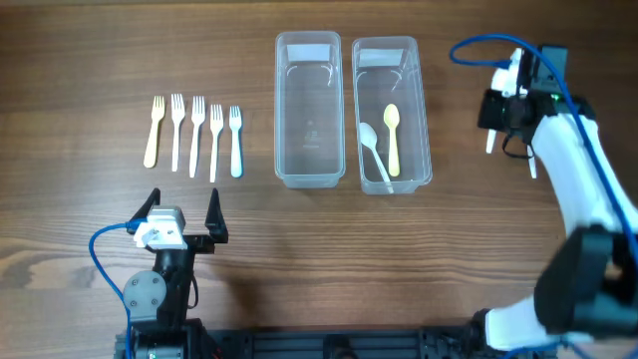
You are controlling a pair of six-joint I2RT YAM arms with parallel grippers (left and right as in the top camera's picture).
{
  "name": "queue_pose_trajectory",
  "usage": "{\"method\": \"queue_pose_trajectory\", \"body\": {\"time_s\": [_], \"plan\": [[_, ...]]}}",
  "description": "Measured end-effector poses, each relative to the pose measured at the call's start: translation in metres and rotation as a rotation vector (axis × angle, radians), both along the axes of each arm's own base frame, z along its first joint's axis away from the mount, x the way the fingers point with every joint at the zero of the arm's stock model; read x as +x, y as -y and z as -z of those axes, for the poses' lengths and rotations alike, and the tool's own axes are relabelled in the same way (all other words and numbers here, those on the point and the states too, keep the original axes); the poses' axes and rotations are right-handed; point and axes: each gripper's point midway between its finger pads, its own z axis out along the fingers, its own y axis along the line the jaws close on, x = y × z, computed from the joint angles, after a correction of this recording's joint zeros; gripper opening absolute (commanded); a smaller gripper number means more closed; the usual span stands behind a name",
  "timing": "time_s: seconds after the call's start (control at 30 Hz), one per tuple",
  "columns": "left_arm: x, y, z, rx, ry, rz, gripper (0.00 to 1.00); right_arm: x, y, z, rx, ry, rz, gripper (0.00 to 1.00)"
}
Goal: Pack container
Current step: 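Grasp another white spoon with the right gripper, then lower the white spoon into the right container and release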
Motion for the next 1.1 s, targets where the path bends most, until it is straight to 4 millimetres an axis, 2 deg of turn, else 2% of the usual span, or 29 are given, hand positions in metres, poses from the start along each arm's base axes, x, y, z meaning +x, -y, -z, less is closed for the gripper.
{"method": "queue_pose_trajectory", "body": {"time_s": [0.1, 0.17, 0.37, 0.53, 0.7, 0.77, 0.93, 1.1], "plan": [[0.0, 0.0, 0.0, 0.0, 0.0, 0.0, 1.0, -0.003, -0.032, -0.03, 0.013, 0.07, -0.079, 0.05], [0.0, 0.0, 0.0, 0.0, 0.0, 0.0, 1.0, -0.004, -0.055, -0.039, 0.024, 0.093, -0.136, 0.04], [0.0, 0.0, 0.0, 0.0, 0.0, 0.0, 1.0, -0.01, -0.114, -0.039, 0.049, 0.09, -0.272, 0.04], [0.0, 0.0, 0.0, 0.0, 0.0, 0.0, 1.0, -0.009, -0.15, -0.032, 0.071, 0.09, -0.337, 0.04], [0.0, 0.0, 0.0, 0.0, 0.0, 0.0, 1.0, -0.007, -0.169, -0.01, 0.083, 0.05, -0.361, 0.06], [0.0, 0.0, 0.0, 0.0, 0.0, 0.0, 1.0, -0.005, -0.174, 0.003, 0.083, 0.026, -0.367, 0.26], [0.0, 0.0, 0.0, 0.0, 0.0, 0.0, 1.0, -0.004, -0.179, 0.032, 0.084, -0.035, -0.368, 0.45], [0.0, 0.0, 0.0, 0.0, 0.0, 0.0, 1.0, -0.006, -0.178, 0.029, 0.085, -0.037, -0.362, 0.41]]}}
